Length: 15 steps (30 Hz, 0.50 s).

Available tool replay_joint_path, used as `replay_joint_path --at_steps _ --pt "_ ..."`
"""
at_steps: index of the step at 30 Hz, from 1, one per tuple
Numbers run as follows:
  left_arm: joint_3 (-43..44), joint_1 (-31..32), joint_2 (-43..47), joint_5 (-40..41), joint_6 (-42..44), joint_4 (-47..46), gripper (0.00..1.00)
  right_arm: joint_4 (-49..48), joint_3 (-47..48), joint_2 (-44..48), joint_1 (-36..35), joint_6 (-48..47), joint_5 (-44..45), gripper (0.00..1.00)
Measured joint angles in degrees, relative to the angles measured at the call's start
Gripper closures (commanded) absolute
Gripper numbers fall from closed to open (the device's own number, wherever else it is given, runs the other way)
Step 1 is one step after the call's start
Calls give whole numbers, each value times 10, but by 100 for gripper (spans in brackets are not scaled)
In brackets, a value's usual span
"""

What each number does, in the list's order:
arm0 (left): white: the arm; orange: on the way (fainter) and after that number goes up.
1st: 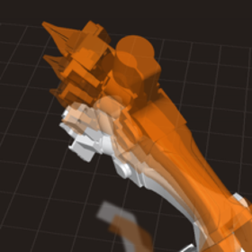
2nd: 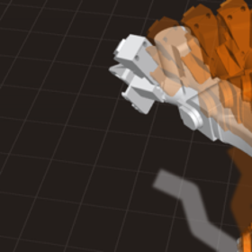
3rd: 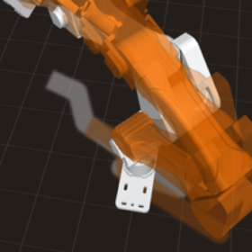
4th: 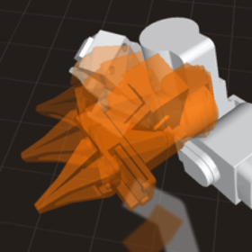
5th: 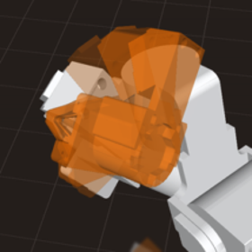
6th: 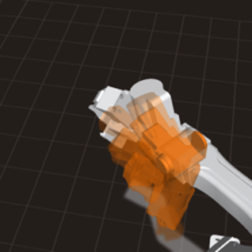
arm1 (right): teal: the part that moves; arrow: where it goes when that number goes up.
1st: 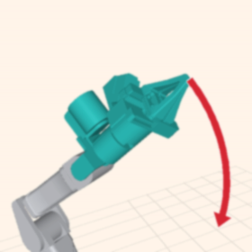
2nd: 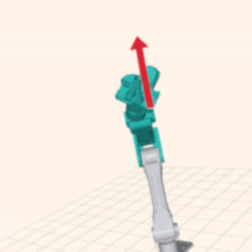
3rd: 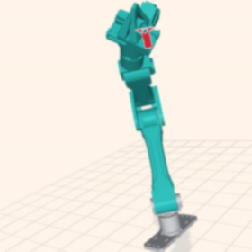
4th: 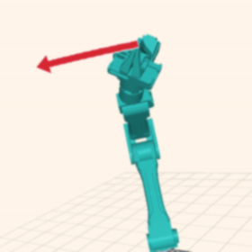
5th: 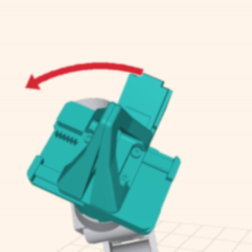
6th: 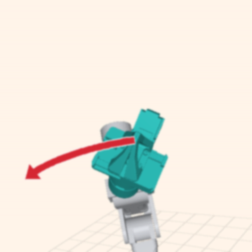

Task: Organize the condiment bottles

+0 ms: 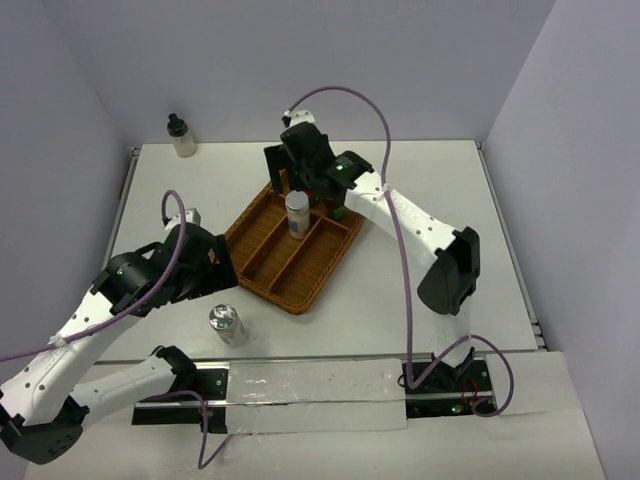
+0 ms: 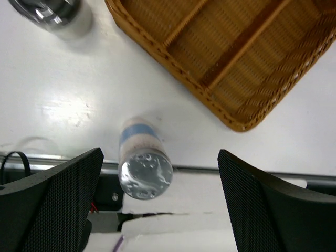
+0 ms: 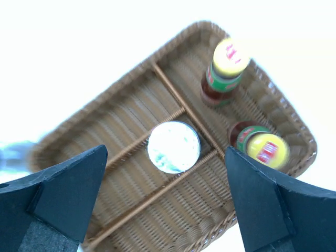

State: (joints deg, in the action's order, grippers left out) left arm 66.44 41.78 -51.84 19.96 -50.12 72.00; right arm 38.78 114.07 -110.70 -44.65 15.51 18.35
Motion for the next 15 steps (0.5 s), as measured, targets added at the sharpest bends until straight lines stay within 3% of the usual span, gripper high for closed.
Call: replay_joint_path --at_steps 7,15 --pt "-13 102 -31 15 -125 32 1 -5 5 89 -5 0 12 0" --pt "-49 110 7 26 -230 45 1 -11 -27 131 -5 0 29 0"
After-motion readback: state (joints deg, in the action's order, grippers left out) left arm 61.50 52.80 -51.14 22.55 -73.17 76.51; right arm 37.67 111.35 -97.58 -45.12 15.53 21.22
